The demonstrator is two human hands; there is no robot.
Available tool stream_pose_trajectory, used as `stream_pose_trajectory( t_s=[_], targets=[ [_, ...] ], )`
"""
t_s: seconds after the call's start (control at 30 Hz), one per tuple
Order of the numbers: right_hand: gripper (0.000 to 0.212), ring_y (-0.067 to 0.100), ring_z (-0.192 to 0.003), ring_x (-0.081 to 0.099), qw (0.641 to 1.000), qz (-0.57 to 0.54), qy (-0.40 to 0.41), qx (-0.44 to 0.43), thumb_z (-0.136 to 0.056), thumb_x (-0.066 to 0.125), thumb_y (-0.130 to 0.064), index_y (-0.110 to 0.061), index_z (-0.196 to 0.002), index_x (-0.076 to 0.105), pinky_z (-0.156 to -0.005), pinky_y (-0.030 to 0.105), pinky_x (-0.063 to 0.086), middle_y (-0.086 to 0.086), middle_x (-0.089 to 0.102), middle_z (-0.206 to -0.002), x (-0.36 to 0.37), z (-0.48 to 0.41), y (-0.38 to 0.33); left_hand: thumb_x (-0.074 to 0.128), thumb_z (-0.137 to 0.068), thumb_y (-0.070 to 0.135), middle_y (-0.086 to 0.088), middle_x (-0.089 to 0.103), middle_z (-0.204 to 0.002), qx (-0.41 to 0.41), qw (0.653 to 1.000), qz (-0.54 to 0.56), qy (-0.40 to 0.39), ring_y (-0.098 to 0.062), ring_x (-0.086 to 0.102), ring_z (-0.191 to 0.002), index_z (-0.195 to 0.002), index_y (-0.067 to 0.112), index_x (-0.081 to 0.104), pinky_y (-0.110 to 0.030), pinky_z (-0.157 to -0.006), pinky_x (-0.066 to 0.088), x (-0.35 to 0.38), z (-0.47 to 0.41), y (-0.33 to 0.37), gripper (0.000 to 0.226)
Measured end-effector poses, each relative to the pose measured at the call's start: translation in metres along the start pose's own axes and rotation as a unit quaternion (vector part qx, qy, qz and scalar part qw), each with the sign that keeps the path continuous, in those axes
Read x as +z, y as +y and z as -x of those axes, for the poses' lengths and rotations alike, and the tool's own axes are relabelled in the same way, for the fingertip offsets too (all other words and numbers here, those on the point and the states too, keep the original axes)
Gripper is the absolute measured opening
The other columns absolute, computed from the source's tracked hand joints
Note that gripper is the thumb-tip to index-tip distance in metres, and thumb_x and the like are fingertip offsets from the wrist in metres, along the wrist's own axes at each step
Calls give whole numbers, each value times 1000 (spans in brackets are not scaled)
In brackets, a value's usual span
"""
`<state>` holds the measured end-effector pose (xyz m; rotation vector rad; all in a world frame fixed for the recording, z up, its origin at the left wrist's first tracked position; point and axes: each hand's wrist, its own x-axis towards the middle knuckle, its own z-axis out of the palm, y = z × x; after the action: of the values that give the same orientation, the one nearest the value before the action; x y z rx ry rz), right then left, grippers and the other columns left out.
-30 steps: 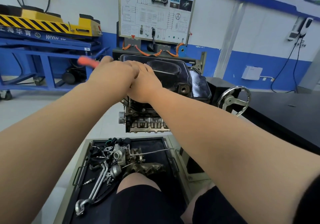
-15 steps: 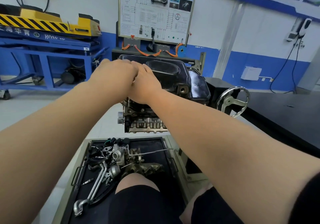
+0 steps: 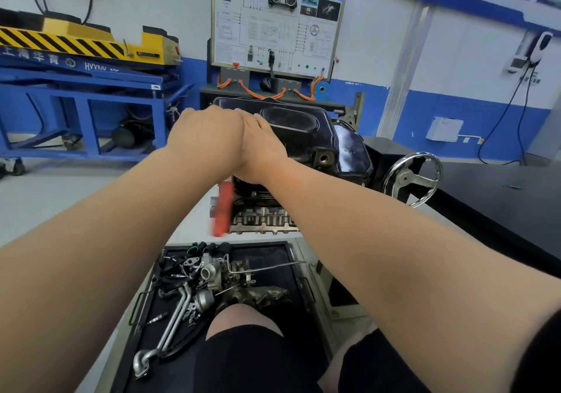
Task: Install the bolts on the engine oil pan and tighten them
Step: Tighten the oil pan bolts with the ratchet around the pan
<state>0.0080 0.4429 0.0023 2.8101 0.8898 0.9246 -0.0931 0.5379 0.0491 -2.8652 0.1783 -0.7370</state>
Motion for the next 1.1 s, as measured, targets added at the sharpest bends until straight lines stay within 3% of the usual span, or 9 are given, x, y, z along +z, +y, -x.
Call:
stream_pose_trajectory(
  t_s=[0.23, 0.37, 0.53, 0.63, 0.73, 0.8, 0.9, 1.03, 1.1],
  targets=[
    [68, 17, -143, 12, 999, -35, 13, 11, -92, 43, -41, -16, -151, 19, -118, 39, 2, 1, 22, -154, -5, 2, -5, 60, -88, 12, 3, 57, -116, 134, 985, -100, 46, -22, 52, -109, -118, 26, 53, -37, -97, 34, 11, 1, -19, 34],
    [62, 22, -145, 5, 1000, 5, -12, -7, -94, 36, -34, -15, -151, 19, -118, 43, 2, 7, 18, -157, -4, 2, -5, 49, -95, 26, -4, 57, -90, 59, 996, -53, 45, -26, 53, -84, -114, 17, 51, -35, -73, 33, 10, -6, -14, 21],
    [73, 19, -144, 5, 1000, 27, -5, -13, -90, 51, -25, -14, -152, 14, -117, 38, -3, 4, 16, -155, -1, 1, 0, 44, -93, 42, -2, 36, -65, -31, 999, 24, 24, -23, 47, -73, -87, 15, 44, -34, -62, 32, 11, -3, -3, 27],
    [74, 17, -144, 5, 1000, -7, -11, -1, -89, 50, -34, -14, -152, 15, -116, 38, -3, 3, 16, -156, 0, 0, -1, 52, -91, 22, 2, 39, -67, -8, 1000, 26, 15, -23, 46, -77, -94, 16, 52, -37, -71, 34, 8, -5, -2, 7],
    [75, 17, -144, 8, 999, -37, -2, 11, -90, 45, -47, -15, -151, 17, -118, 40, 0, 1, 19, -157, -1, 1, -4, 63, -82, 9, 2, 55, -93, 54, 996, -69, -7, -25, 53, -101, -111, 23, 57, -42, -93, 34, 7, -4, -11, 33],
    [74, 18, -144, 10, 999, -44, 4, 4, -90, 45, -50, -15, -150, 21, -118, 40, 1, 0, 21, -156, -4, 3, -4, 64, -83, 15, 2, 57, -106, 83, 992, -96, 18, -24, 51, -107, -113, 24, 55, -41, -97, 33, 11, -1, -18, 33],
    [66, 20, -145, 8, 1000, -25, 5, -8, -94, 42, -40, -13, -151, 20, -117, 40, 0, 2, 18, -157, -7, 7, -4, 54, -92, 32, 2, 56, -91, 68, 992, -89, 56, -23, 53, -96, -108, 21, 57, -40, -97, 34, 18, -1, -25, 19],
    [71, 22, -145, 7, 999, -31, -11, -17, -89, 51, -33, -15, -150, 19, -118, 44, 1, 4, 18, -156, -11, 8, -6, 40, -92, 56, 2, 41, -62, -2, 999, -45, 21, -15, 39, -57, -84, 17, 50, -37, -72, 36, 17, 2, -17, 41],
    [74, 22, -145, 6, 999, -45, -12, -17, -88, 57, -27, -15, -150, 18, -118, 43, 0, 5, 18, -156, -13, 8, -4, 37, -88, 64, -2, 39, -62, -48, 999, -5, 12, -17, 39, -56, -84, 16, 44, -35, -61, 33, 17, 6, -8, 49]
  ],
)
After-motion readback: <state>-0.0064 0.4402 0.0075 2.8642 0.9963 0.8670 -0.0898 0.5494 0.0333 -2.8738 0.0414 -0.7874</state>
